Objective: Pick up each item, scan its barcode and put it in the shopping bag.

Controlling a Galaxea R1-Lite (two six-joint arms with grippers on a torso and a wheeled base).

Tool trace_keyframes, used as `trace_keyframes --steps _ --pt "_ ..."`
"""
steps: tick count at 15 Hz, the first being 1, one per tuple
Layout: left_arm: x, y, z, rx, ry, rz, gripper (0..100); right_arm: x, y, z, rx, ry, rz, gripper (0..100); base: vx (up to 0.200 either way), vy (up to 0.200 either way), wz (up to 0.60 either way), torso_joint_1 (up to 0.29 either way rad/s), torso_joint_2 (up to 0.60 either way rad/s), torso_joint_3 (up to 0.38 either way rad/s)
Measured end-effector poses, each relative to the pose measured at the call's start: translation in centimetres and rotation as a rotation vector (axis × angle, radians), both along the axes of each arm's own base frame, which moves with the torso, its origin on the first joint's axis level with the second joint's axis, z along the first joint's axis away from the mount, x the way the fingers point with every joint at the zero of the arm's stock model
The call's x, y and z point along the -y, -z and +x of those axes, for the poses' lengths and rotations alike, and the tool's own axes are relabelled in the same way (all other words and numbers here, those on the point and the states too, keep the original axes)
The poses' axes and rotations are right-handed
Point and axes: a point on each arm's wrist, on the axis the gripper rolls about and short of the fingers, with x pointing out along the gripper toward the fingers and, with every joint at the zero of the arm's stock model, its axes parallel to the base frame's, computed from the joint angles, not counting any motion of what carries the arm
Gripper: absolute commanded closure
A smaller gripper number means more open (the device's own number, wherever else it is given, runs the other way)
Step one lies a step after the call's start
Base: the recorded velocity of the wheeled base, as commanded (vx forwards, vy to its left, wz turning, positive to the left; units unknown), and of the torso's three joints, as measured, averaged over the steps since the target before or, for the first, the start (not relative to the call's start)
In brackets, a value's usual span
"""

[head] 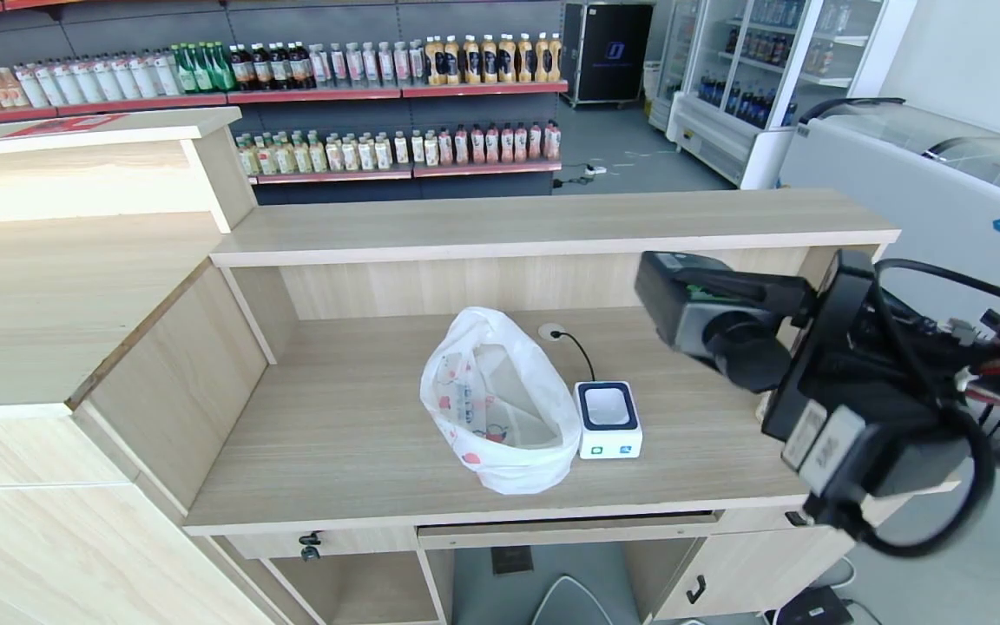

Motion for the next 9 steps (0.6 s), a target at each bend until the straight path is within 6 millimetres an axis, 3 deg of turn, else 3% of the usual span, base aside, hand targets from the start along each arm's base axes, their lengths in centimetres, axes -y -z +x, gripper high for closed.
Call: trace_keyframes --steps 2,5,6,9 --pt "0.0 0.0 0.0 0.0 0.0 0.0 0 4.8 0.3 0.8 -0.218 0.395 0.273 100 0.0 0.0 0.0 0.0 0.0 0.0" --pt "0.0 0.0 0.0 0.0 0.0 0.0 0 10.9 2.5 -0.1 -0.389 0.751 0.502 100 0.0 0.0 0.0 0.0 0.0 0.0" --pt "0.0 0.0 0.0 0.0 0.0 0.0 0 12.0 3.0 -0.6 -0.449 0.812 0.596 100 0.0 0.0 0.0 0.0 0.0 0.0" --pt "0.0 0.0 0.0 0.0 0.001 0.0 0 13.5 3.5 -1.5 -0.579 0.879 0.855 100 0.0 0.0 0.6 -0.002 0.0 0.002"
